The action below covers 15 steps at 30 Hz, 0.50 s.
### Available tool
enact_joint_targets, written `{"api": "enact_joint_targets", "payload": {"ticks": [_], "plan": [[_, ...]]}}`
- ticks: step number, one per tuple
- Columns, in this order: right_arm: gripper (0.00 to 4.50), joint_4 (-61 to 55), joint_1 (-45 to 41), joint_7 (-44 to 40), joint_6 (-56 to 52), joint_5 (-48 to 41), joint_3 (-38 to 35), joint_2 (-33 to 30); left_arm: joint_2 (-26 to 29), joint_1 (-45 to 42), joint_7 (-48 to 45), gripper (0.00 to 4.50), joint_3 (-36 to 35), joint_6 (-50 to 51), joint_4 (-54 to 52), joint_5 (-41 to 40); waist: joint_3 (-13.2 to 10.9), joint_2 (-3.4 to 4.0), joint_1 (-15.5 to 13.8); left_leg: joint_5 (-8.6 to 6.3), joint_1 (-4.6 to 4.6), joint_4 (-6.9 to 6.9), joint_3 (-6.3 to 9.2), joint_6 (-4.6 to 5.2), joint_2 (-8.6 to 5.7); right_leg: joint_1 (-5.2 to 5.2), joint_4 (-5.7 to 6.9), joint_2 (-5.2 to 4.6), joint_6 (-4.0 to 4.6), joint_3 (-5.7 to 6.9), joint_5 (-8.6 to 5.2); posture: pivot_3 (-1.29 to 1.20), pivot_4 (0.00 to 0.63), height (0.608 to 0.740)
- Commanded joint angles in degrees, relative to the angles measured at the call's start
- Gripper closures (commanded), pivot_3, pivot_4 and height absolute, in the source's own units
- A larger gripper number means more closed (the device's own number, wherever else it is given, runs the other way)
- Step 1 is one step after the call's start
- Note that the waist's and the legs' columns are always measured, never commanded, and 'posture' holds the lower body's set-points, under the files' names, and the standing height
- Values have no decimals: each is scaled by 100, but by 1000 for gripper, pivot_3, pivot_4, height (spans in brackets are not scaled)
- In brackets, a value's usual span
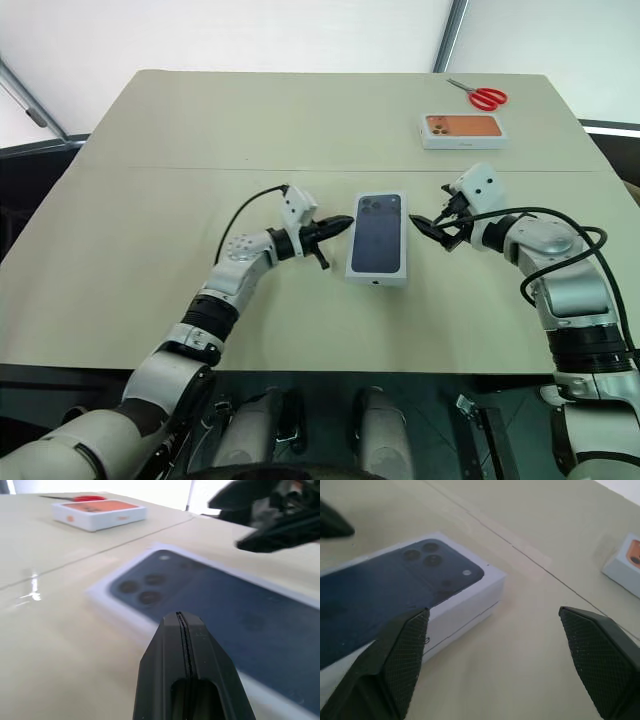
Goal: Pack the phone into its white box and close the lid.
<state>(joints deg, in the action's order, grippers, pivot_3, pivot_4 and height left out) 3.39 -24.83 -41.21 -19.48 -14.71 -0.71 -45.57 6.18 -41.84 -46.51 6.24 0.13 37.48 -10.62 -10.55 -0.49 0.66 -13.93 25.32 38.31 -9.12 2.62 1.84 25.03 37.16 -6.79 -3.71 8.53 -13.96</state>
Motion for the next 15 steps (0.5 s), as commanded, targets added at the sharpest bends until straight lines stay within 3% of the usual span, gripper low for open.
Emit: {"api": "enact_joint_targets", "payload": {"ticks": [1, 6, 15], "plan": [[1958, 171, -96, 141, 618, 624, 107, -62, 119, -168, -30, 4500, -188, 259, 100, -73, 0, 0, -13, 0, 0, 2, 0, 0, -1, -1, 0, 0, 0, 1, 0, 0, 150, 738], [4461, 381, 118, -211, 1072, 830, 201, -105, 118, -46, -466, 4500, 339, 772, -158, 176, 0, 0, -57, 0, 0, 5, 2, 0, -4, -10, -4, -1, -1, 6, 0, 0, 150, 738], [4461, 423, 146, -548, 1058, 964, 169, -133, -251, -101, -490, 4500, 636, 1204, -50, 352, 1, 1, -116, 0, -13, 17, 7, 0, 0, -27, -1, -1, -1, 5, -1, 0, 150, 738]]}}
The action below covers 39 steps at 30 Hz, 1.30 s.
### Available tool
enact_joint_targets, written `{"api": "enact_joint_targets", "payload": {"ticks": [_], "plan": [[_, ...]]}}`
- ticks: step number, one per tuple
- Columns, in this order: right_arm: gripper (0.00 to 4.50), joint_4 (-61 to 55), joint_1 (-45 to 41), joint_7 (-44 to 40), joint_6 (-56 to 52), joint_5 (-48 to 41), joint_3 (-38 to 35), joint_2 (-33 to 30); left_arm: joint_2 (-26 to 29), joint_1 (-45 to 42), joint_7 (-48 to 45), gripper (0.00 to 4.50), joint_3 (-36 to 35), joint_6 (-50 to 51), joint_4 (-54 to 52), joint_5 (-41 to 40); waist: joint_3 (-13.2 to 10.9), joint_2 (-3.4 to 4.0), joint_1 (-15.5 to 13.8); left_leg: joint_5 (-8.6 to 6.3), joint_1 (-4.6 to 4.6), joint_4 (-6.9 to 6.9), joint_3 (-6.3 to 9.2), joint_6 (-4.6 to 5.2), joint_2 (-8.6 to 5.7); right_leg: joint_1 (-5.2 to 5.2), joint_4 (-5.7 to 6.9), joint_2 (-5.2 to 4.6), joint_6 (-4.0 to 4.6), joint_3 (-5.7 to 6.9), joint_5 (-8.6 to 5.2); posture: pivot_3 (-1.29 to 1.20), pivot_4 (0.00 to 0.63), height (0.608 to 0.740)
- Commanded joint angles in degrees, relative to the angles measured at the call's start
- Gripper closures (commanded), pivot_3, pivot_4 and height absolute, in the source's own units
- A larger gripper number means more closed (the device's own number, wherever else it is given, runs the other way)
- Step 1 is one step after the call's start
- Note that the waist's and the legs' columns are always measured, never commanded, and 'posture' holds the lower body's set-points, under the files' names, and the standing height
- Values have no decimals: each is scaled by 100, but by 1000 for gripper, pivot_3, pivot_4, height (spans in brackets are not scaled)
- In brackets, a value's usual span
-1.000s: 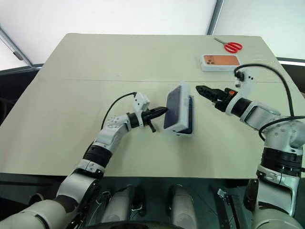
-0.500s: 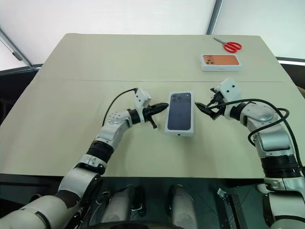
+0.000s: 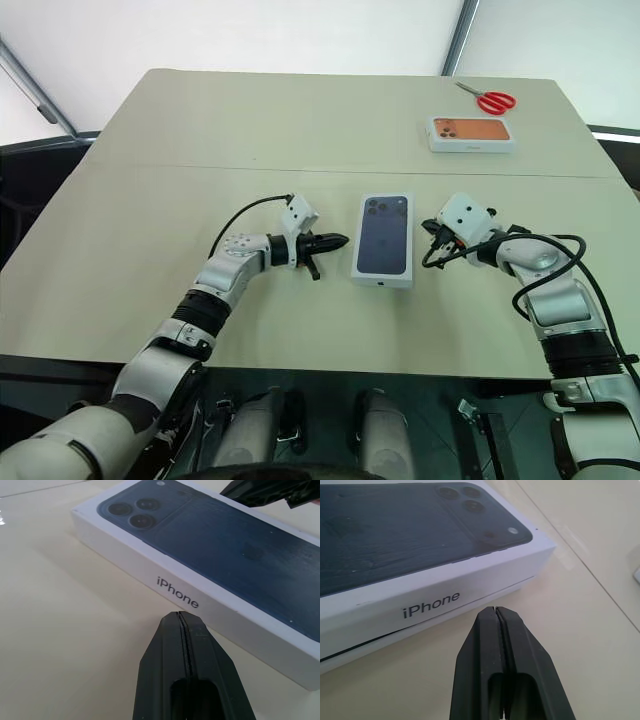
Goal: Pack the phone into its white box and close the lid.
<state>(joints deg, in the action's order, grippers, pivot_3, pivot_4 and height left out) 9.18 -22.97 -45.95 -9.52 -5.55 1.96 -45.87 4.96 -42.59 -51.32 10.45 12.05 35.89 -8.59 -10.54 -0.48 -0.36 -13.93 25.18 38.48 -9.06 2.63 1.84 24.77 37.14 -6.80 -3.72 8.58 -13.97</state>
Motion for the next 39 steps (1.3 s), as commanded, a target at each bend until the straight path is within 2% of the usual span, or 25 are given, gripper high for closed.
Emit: {"api": "enact_joint_targets", "payload": {"ticks": [1, 8, 23, 33, 39], "plan": [[4461, -231, -15, -109, 65, 71, -84, -111, -180, -72, 40, 4500, 193, 71, 172, 165, 0, 0, -29, -1, 0, 6, 2, 1, 0, -3, 0, 0, 0, 0, 0, 0, 150, 738], [4461, -518, 167, -99, -128, 184, -138, -143, -408, -312, 201, 4500, -13, 175, 172, 106, 0, 1, -41, -23, 13, 57, 18, 33, 5, -19, 1, -9, -2, 8, 0, 0, 150, 738], [4461, -726, 235, -38, -221, 293, -170, -96, -632, -471, 368, 4500, -214, 469, -343, -114, -1, 1, -37, -25, 16, 62, 17, 36, 3, -18, 1, -12, -7, 8, 3, 0, 150, 738], [4461, -733, 281, -132, -145, 560, -82, -127, -557, -308, 370, 4500, 59, 461, -636, 129, 0, 1, -28, -25, 16, 62, 16, 36, 3, -18, 2, -5, -8, 8, 3, 0, 150, 738], [4461, -848, 381, -127, -173, 591, -48, -26, -476, -270, 416, 4500, -5, 467, -498, 111, 0, 1, -27, -25, 16, 62, 16, 36, 4, -18, 1, -5, -8, 8, 3, 0, 150, 738]]}}
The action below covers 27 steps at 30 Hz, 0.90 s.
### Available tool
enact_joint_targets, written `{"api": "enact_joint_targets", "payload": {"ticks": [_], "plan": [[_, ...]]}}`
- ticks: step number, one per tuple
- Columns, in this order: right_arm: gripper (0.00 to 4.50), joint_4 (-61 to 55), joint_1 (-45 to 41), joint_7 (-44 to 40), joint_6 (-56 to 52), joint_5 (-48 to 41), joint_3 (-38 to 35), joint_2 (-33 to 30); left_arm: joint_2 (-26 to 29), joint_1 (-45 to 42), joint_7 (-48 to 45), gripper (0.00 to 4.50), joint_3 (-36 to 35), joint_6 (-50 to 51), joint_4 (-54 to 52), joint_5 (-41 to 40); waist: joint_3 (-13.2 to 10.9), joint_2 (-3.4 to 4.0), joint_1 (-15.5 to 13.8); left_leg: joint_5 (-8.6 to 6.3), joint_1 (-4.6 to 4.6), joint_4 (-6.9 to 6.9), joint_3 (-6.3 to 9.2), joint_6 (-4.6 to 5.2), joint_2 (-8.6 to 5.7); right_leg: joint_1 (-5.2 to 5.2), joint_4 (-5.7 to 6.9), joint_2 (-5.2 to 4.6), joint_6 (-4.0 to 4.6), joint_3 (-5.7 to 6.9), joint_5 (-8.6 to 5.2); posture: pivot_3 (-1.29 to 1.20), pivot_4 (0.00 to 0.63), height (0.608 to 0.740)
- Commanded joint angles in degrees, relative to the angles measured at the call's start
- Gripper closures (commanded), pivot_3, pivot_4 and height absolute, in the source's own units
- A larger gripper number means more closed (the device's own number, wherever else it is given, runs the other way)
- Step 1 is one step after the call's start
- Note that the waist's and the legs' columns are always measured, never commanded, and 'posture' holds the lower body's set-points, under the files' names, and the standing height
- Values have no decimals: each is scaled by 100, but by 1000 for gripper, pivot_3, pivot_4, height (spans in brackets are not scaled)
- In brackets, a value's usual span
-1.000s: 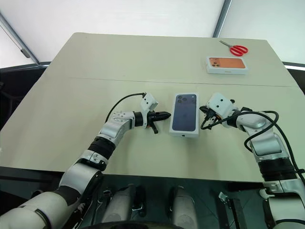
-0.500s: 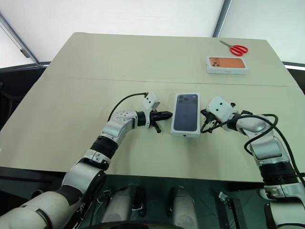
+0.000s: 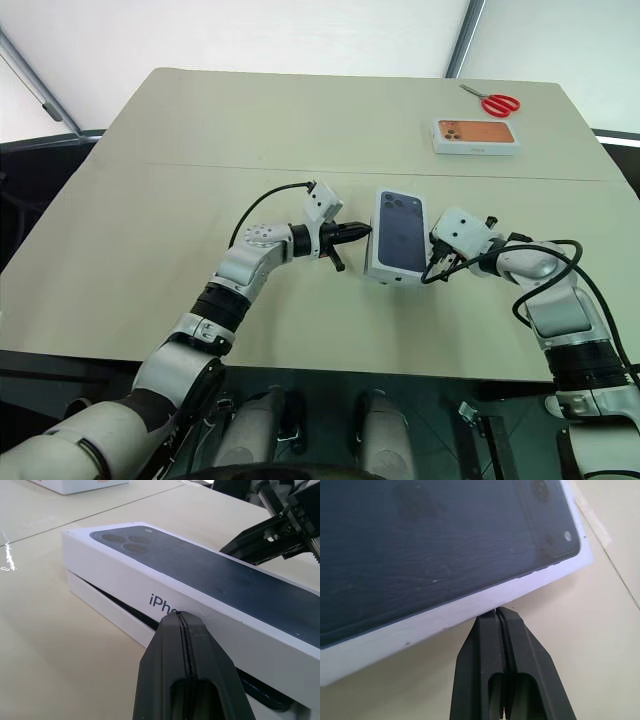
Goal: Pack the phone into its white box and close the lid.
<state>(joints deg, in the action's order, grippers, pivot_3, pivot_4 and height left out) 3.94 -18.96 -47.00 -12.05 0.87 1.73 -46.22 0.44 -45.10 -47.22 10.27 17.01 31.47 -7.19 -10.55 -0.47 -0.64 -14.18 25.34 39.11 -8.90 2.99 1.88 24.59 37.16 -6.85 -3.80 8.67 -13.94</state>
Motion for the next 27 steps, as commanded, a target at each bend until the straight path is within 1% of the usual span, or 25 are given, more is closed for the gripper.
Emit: {"api": "enact_joint_targets", "payload": {"ticks": [1, 6, 10, 14, 16, 18, 21, 24, 27], "plan": [[4461, -341, -8, -33, 84, -39, -15, 14, -3, -16, 17, 4500, 10, -61, -42, -17, 0, 0, 1, 0, 0, 0, 0, 0, 0, 0, 0, 0, 0, 0, 0, 0, 150, 738], [4461, -339, -82, -28, 57, -30, -11, 52, -21, -157, 170, 4500, -248, 77, 169, -198, 0, 0, 4, 0, 0, 0, 0, 0, 1, 0, 0, 0, 0, 0, 0, 0, 150, 738], [4461, -308, -123, -42, 87, 31, 33, 37, -21, -325, 254, 4500, -261, -48, 442, -130, 0, 0, 4, 0, 0, 0, 0, 0, 1, 0, 1, 1, 0, 0, 0, 0, 150, 738], [4461, -205, -73, -106, 123, 81, 36, -33, 126, -114, -34, 4500, -4, -85, 251, -11, 0, 0, 7, 0, 0, 0, -1, 0, 1, 0, 1, 2, 0, 0, 0, 0, 150, 738], [4461, -190, -69, -126, 159, 84, -2, -73, 132, -101, 19, 4500, -81, -79, 214, -77, 0, 0, 8, 0, -1, 0, -1, -1, 1, 0, 2, 2, 0, 0, 0, 0, 150, 738], [4461, -75, -289, -6, -7, 10, -187, -55, 107, -247, 119, 4500, -326, -93, 206, -263, -1, 0, 8, 0, -1, 0, -1, -1, 1, 0, 2, 2, 0, 0, 0, 0, 150, 738], [4461, 246, -783, 399, -360, -77, -419, 126, -15, -578, 398, 4500, -609, -278, 407, -390, -2, 2, 9, 1, 1, 4, -2, -1, 1, 3, 3, -1, 0, -1, 0, 0, 150, 738], [4461, 618, -1414, 739, -499, -197, -538, 415, -211, -1130, 810, 4500, -774, -716, 1077, -298, -2, 2, 5, 0, 1, 5, -1, -1, 1, 3, 3, -2, 0, -1, 0, 0, 150, 738], [4461, 887, -1701, 794, -412, -135, -397, 608, -356, -1504, 905, 4500, -813, -1124, 1829, -183, -2, 2, -12, 0, 1, 3, -2, 0, -1, 0, 2, 0, -1, 1, 0, 0, 150, 738]]}}
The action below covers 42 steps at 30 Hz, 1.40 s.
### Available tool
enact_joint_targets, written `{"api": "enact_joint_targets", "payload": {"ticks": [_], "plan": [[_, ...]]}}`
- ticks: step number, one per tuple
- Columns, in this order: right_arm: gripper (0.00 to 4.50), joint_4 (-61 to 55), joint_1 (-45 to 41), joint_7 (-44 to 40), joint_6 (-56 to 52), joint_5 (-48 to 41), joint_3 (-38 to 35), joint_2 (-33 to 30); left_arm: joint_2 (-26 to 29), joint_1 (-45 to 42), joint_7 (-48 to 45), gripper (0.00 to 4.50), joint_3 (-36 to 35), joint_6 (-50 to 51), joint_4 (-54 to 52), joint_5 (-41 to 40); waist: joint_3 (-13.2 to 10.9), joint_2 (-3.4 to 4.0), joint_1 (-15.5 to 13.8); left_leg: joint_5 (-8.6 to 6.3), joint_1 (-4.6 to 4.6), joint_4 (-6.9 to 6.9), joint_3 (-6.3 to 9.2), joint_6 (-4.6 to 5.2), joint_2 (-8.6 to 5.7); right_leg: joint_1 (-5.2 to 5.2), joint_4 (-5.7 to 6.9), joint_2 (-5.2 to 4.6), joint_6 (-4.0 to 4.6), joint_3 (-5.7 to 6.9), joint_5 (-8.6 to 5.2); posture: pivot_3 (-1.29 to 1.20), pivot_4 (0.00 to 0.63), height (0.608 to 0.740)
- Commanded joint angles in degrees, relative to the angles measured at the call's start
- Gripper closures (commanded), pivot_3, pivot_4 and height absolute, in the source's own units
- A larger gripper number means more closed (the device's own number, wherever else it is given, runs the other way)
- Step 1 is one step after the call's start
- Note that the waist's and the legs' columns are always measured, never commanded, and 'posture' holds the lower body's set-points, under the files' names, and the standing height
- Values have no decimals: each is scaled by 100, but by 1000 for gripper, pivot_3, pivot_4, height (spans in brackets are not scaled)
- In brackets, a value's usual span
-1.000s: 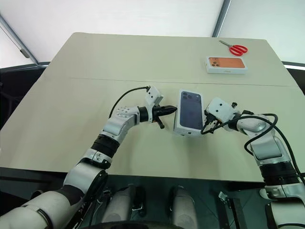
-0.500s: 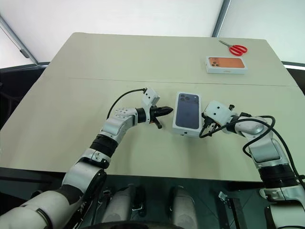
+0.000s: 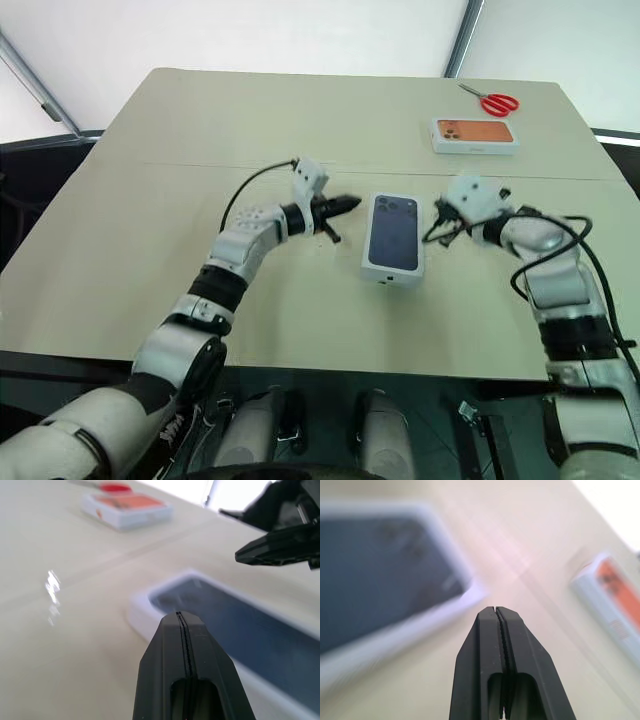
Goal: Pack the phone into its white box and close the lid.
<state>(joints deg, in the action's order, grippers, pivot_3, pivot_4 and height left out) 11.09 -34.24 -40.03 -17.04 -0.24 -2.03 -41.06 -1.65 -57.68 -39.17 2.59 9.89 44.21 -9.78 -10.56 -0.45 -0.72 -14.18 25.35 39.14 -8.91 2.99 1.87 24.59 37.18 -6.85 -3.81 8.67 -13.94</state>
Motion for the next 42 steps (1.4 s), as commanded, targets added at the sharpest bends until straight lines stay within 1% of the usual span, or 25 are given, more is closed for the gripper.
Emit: {"api": "enact_joint_targets", "payload": {"ticks": [1, 4, 5, 7, 9, 12, 14, 16, 18, 20, 24, 26, 27, 29, 30, 31, 34, 35, 37, 39, 42], "plan": [[4461, 234, -206, 82, 131, -7, 62, 173, -196, -363, 139, 4500, -56, -511, 836, 111, 0, 0, -2, 0, 0, -1, 0, 1, -2, 0, -1, 0, -1, 0, 0, 0, 150, 738], [4461, 255, -31, -121, 307, 209, 488, 219, -308, -501, -89, 4500, 232, -723, 1460, 416, 0, 0, 22, -1, 0, -1, -7, 3, -3, 0, -1, 2, -8, 1, 1, 0, 150, 738], [4461, 207, 113, -262, 235, 307, 671, 139, -306, -446, -235, 4500, 452, -784, 1571, 630, 0, 0, 18, -1, 0, -1, -9, 3, -3, 0, 0, 2, -9, 3, 1, 0, 150, 738], [4461, 67, 485, -511, 457, 693, 1087, -168, -276, -284, -660, 4500, 760, -713, 1680, 876, 1, 1, 13, -1, 0, -1, -10, 3, -4, 2, 2, 4, -10, 4, 1, 0, 150, 738], [4461, -136, 763, -685, 416, 595, 1084, -261, -214, -72, -1120, 4500, 945, -796, 1557, 957, 10, -2, 15, -1, -2, 0, -11, 3, -4, 1, 2, 2, -12, 1, 0, 0, 150, 738], [4461, -1050, 1425, -1407, -48, -19, 919, -577, 78, 547, -2122, 4500, 1310, -817, 738, 946, 34, -3, 25, -5, -20, -1, -3, 1, 1, -18, -4, 1, -11, 1, -1, 0, 150, 738], [4461, -1674, 1805, -1803, -398, -433, 785, -775, 300, 888, -2471, 4500, 1359, -740, 171, 846, 56, -6, 28, -7, -21, -1, 3, 1, 3, -23, -9, -4, -10, -1, -1, 0, 150, 738], [4461, -1973, 1896, -1853, -728, -678, 613, -804, 498, 1138, -2665, 4500, 1354, -557, -293, 767, 75, -20, 54, -12, -25, -1, 10, 0, 7, -28, -12, -4, -9, -1, -1, 0, 150, 738], [4461, -2062, 1886, -1855, -927, -830, 463, -807, 692, 1336, -2783, 4500, 1309, -325, -642, 682, 78, -19, 105, -27, -29, -1, 11, 25, 11, -30, -11, -5, -7, -1, 0, 0, 150, 738], [4461, -2068, 1893, -1850, -931, -877, 404, -829, 818, 1437, -2710, 4500, 1236, -314, -830, 647, 79, -17, 129, -29, -29, -2, 15, 27, 11, -30, -10, -5, -6, -1, -1, 0, 150, 738], [4461, -1712, 1654, -1567, -816, -858, 242, -659, 911, 1357, -2468, 4500, 756, 204, -1114, 202, 77, -19, 129, -31, -27, -1, 15, 31, 8, -29, -10, -9, -6, 0, -1, 0, 150, 738], [3951, -1552, 1432, -1548, -1061, -1254, -47, -471, 1049, 1348, -2342, 3972, 533, 264, -1357, 54, 74, -19, 133, -31, -21, -1, 15, 32, 6, -21, -8, -11, -7, 0, 0, 0, 150, 738], [3613, -1442, 1360, -1506, -877, -1259, -127, -444, 1183, 1376, -2331, 3662, 431, 245, -1525, -6, 70, -15, 133, -30, -17, -1, 15, 32, 6, -16, -6, -10, -7, 0, 0, 0, 150, 738], [2582, -1223, 1271, -1479, -573, -1241, -249, -470, 1517, 1441, -2330, 2650, 239, 408, -1868, -138, 68, -12, 130, -10, -3, -1, 14, -1, 5, -2, -2, -10, -7, 0, 0, 0, 150, 738], [2224, -1111, 1245, -1476, -426, -1228, -308, -501, 1699, 1491, -2347, 2245, 110, 486, -2033, -230, 68, -12, 134, -9, -2, -1, 13, -2, 5, -2, -2, -9, -7, 0, 0, 0, 150, 738], [1647, -1060, 1239, -1562, -361, -1309, -385, -534, 1916, 1569, -2361, 1676, -15, 534, -2198, -305, 68, -12, 136, -9, -2, -1, 12, -2, 5, -2, -3, -8, -7, 0, 0, 0, 150, 738], [192, -1040, 1231, -1795, -290, -1571, -588, -593, 2486, 1856, -2418, 233, -306, 710, -2604, -513, 68, -11, 139, -9, -4, -1, 10, -2, 5, -4, -3, -6, -8, 0, 0, 0, 150, 738], [79, -1016, 1217, -1836, -273, -1616, -635, -616, 2682, 1980, -2431, 103, -379, 753, -2695, -544, 68, -10, 141, -9, -4, -1, 10, -2, 5, -4, -2, -5, -8, 0, 0, 0, 150, 738], [79, -897, 1243, -1927, 61, -1616, -768, -678, 3153, 2259, -2329, 103, -667, 574, -2535, -469, 68, -10, 134, -9, -5, -1, 10, -3, 5, -5, -2, -4, -8, 0, 0, 0, 150, 738], [79, -741, 1301, -2067, 420, -1591, -848, -738, 3438, 2487, -2338, 103, -884, 597, -2528, -578, 68, -10, 140, -9, -5, -1, 10, -3, 5, -6, -2, -4, -8, 0, 0, 0, 150, 738], [79, -731, 1378, -2394, 481, -1849, -937, -813, 3754, 2914, -2415, 103, -1128, 873, -2944, -880, 65, -8, 121, -9, -4, -1, 9, -3, 4, -5, -3, -5, -9, 0, -1, 0, 150, 738]]}}
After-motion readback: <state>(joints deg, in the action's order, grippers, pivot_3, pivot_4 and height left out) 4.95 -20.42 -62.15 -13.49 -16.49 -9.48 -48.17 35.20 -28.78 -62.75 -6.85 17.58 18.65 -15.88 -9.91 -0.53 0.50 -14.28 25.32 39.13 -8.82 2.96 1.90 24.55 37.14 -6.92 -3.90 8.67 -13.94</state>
